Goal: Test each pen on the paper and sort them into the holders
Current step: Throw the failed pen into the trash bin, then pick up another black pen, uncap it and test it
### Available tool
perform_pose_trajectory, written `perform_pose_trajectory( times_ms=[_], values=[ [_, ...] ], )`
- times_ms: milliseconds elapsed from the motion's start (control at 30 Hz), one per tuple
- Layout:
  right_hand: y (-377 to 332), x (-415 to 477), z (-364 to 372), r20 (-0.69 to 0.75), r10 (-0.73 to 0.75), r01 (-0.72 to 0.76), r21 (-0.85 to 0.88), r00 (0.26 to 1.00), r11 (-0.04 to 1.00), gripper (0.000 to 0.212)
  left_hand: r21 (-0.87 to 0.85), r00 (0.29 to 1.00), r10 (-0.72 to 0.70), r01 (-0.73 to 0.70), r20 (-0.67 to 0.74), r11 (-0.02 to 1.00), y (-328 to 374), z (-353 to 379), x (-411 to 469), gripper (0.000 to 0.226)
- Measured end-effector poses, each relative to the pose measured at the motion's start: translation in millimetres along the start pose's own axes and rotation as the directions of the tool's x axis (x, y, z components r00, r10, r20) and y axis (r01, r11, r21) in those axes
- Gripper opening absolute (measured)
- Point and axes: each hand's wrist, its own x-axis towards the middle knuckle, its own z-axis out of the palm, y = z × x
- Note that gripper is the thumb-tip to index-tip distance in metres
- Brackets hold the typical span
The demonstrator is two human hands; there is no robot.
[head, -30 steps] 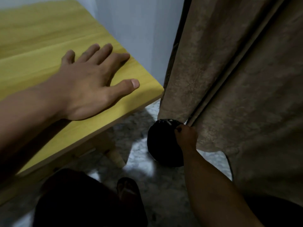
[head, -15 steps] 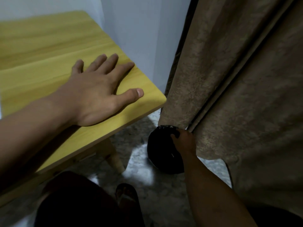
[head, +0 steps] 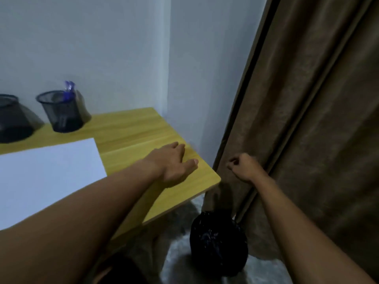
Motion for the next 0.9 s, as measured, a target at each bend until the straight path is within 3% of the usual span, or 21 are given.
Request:
perform_pose_trajectory(
  times_ms=[133,400,567,767,900],
  values=[
    [-81.3,-12.9,-42.6,-0.033,-0.154,0.154,0.0,0.987,0.988,0.038,-0.006,0.996,-0.031,0.031,-0.082,1.0,-23.4,-47.8,-17.5,0.071],
    [-257.9,-50.3,-47.9,0.099,-0.457,0.465,-0.076,0.884,0.882,0.045,0.153,0.957,-0.192,0.228,-0.218,0.962,-111.3,-135.1,-123.6,0.048],
    [-363.1,-91.1,-14.1,0.17,-0.609,0.627,-0.083,0.775,0.775,0.04,0.11,0.887,-0.378,0.418,-0.265,0.902,-177.8,-155.6,-218.4,0.032],
    [-463.1,-156.3,42.7,0.293,-0.742,0.787,-0.066,0.603,0.613,0.029,0.0,0.755,-0.576,0.606,-0.313,0.795,-239.2,-152.0,-327.3,0.042],
    [-516.2,-191.4,92.8,0.377,-0.801,0.866,-0.003,0.465,0.501,0.041,-0.057,0.668,-0.678,0.698,-0.307,0.714,-273.4,-134.3,-379.5,0.04]
  ],
)
